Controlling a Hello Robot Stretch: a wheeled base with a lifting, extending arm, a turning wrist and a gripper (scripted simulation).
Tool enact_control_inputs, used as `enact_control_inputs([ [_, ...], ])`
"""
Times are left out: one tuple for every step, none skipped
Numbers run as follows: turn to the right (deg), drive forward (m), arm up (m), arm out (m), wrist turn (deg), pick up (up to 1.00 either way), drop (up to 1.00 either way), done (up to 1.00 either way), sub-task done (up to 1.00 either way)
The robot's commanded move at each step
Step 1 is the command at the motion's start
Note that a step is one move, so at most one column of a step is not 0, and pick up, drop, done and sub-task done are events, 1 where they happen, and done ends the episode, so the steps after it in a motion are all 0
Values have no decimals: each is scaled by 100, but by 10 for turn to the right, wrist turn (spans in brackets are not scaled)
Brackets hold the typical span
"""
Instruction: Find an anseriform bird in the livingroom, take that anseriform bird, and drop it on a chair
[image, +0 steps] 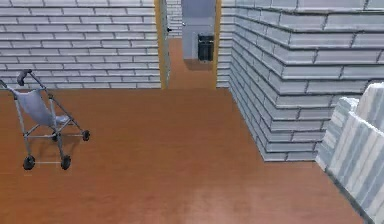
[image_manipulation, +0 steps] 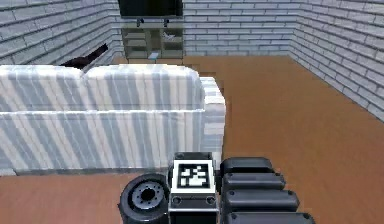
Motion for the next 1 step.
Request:
enact_control_inputs([
  [0, 100, 0, 0, 0, 0, 0, 0, 0],
])
